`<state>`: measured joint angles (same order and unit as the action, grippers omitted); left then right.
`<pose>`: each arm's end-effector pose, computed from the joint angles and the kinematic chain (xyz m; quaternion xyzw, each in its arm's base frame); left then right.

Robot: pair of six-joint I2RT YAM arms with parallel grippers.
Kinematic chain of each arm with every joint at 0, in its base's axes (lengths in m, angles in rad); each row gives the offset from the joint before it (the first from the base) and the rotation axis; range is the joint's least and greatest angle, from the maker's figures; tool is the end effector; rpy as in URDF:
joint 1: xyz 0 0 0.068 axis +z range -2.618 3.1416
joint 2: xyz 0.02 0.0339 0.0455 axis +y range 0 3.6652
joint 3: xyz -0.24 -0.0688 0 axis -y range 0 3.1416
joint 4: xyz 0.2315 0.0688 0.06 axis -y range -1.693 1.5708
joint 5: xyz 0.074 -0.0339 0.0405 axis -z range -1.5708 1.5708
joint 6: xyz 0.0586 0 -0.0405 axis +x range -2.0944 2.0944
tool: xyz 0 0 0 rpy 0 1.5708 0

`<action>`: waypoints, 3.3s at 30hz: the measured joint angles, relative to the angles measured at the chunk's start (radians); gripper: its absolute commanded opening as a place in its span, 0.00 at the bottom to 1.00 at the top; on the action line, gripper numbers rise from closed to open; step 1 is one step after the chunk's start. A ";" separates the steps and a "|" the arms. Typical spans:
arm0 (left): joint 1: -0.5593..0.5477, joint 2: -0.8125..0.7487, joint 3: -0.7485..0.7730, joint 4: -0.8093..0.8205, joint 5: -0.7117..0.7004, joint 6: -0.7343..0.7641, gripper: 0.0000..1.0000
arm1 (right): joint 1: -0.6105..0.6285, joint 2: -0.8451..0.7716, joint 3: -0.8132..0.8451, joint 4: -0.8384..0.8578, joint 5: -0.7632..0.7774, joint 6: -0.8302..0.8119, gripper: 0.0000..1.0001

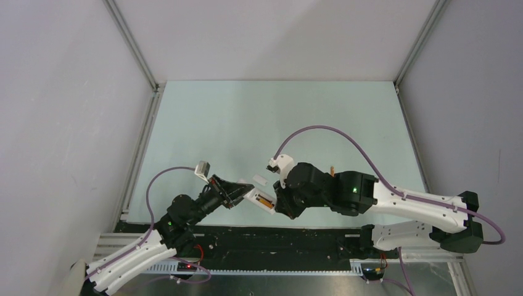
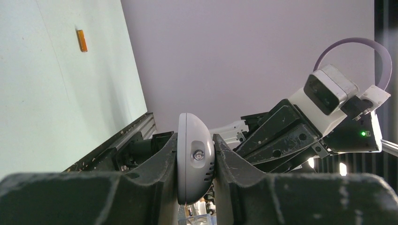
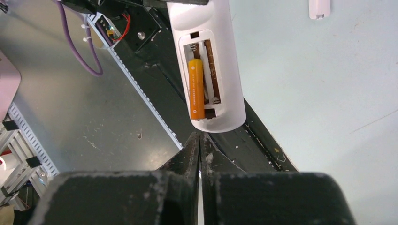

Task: Load the batteries into the remote control
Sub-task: Load the battery into the remote control.

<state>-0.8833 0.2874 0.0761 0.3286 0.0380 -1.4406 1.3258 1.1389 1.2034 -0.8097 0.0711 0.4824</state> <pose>0.1001 -0.1254 0.2072 -0.1691 0.6426 -0.6906 0.2855 0.0632 0.2357 0.3164 -0.3617 0.8411 0.2949 0.2735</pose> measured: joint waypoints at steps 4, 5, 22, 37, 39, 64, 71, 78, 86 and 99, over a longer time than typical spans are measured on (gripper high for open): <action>0.000 0.000 0.000 0.000 0.000 0.000 0.00 | 0.000 0.000 0.000 0.023 0.000 0.000 0.03; 0.000 0.000 0.000 0.000 0.000 0.000 0.00 | 0.000 0.001 0.000 0.027 0.000 0.000 0.03; 0.000 -0.001 0.000 0.000 0.000 0.000 0.00 | -0.021 0.018 -0.001 0.056 -0.013 -0.005 0.04; 0.000 -0.002 0.000 0.000 0.000 0.000 0.00 | -0.041 0.026 -0.001 0.090 -0.032 -0.008 0.05; 0.000 -0.002 0.000 0.000 0.000 0.000 0.00 | -0.042 0.027 -0.001 0.090 -0.034 -0.008 0.05; 0.000 -0.002 0.000 -0.003 0.000 0.000 0.00 | -0.063 0.056 -0.001 0.138 -0.053 -0.013 0.07; 0.000 -0.002 0.000 -0.002 0.000 0.000 0.00 | -0.063 0.052 -0.001 0.142 -0.043 -0.012 0.11; 0.000 -0.002 0.000 -0.001 0.000 0.000 0.00 | -0.063 -0.002 -0.002 0.131 0.020 -0.012 0.09; 0.000 -0.002 0.000 -0.001 0.000 0.000 0.00 | -0.037 -0.037 -0.045 0.124 0.018 0.000 0.08; 0.000 -0.002 0.000 -0.001 0.000 0.000 0.00 | -0.021 -0.064 -0.077 0.102 0.013 0.023 0.08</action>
<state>-0.8833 0.2852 0.0761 0.3275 0.0380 -1.4410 1.3048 1.0752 1.1259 -0.7074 0.0841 0.5053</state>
